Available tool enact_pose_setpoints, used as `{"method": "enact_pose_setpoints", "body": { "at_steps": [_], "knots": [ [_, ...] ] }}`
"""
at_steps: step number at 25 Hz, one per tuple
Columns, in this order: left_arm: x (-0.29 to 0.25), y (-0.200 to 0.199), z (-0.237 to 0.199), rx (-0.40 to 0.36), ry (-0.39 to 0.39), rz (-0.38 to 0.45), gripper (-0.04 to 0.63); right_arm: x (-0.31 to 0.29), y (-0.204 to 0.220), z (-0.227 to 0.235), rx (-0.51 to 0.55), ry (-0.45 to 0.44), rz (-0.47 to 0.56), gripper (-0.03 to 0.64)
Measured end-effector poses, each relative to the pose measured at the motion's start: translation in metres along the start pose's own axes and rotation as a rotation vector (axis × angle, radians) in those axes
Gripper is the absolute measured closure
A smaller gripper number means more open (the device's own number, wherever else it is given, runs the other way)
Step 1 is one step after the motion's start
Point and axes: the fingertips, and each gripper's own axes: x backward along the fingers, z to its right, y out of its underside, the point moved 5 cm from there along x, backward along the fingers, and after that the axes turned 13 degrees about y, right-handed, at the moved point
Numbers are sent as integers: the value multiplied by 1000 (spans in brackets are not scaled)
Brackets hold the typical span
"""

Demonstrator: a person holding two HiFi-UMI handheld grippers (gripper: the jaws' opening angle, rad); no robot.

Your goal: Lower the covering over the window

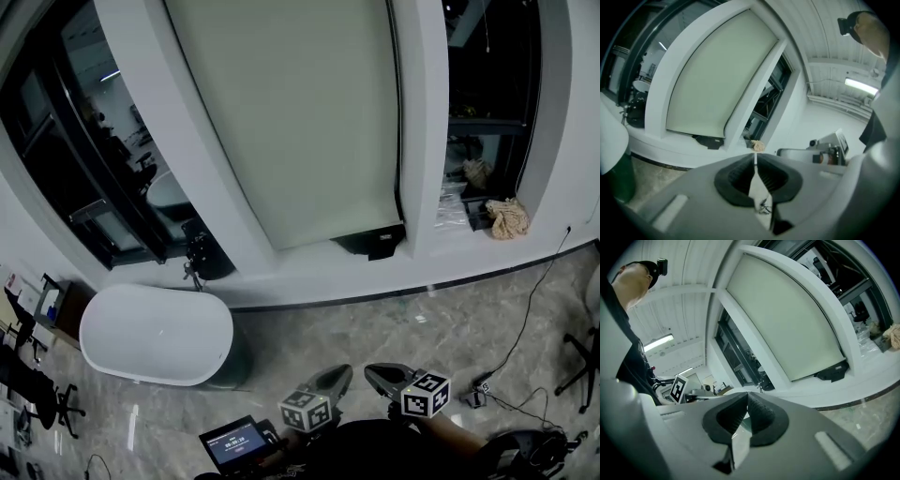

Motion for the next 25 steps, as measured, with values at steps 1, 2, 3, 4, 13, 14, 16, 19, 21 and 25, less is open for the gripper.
{"method": "enact_pose_setpoints", "body": {
  "at_steps": [1,2,3,4,13,14,16,19,21,25],
  "knots": [
    [6,-1,-3,-6,-5,-4,580,-5,0,-3,-8,1,5,609],
    [10,0,-5,-13,-4,-11,581,-8,1,-6,-16,5,10,611],
    [14,2,-5,-23,1,-21,581,-10,4,-9,-24,9,11,611],
    [16,3,-5,-34,10,-32,581,-12,6,-11,-32,10,9,611],
    [33,12,-10,-27,40,-31,582,-21,18,-29,-13,17,-11,611],
    [32,11,-10,-28,43,-31,581,-20,18,-29,-15,21,-10,611],
    [31,11,-7,-30,49,-30,583,-17,17,-29,-20,26,-5,611],
    [30,12,-3,-33,57,-30,582,-12,17,-29,-24,34,1,611],
    [28,12,-1,-34,62,-29,583,-9,17,-27,-29,39,3,611],
    [24,10,1,-33,70,-28,584,-4,15,-25,-30,45,6,611]
  ]
}}
